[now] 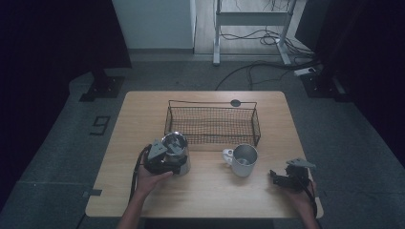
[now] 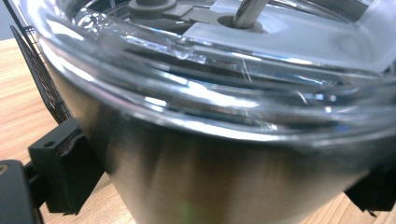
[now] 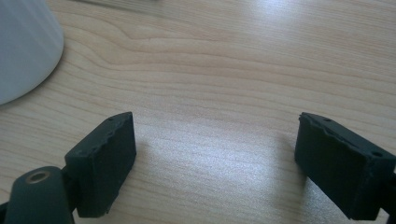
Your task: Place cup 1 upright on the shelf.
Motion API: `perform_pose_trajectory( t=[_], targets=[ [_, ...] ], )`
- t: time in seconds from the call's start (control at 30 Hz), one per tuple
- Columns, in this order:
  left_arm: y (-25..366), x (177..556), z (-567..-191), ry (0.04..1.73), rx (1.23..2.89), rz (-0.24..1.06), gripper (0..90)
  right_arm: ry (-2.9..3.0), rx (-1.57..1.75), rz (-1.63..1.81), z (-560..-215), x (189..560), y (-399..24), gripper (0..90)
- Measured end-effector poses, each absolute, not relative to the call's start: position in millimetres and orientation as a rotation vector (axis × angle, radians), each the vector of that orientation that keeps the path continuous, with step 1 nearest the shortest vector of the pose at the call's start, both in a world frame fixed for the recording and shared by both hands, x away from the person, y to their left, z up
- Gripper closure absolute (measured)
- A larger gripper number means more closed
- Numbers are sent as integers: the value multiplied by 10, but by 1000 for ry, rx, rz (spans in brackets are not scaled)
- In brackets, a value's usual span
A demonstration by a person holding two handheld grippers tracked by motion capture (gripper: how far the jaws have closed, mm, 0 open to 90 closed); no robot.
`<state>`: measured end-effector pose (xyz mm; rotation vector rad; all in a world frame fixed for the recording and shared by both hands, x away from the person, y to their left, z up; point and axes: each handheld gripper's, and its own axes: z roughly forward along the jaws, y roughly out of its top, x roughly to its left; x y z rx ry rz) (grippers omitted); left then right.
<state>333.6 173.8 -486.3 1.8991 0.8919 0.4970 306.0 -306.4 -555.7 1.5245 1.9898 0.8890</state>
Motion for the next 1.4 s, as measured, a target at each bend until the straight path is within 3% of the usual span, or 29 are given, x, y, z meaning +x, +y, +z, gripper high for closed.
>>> perform_pose_trajectory(
  t=[1.4],
  targets=[
    [1884,3303,-4651,926,1808,452,40,1972,1538,887,-5558,3072,-3058,131]
  ],
)
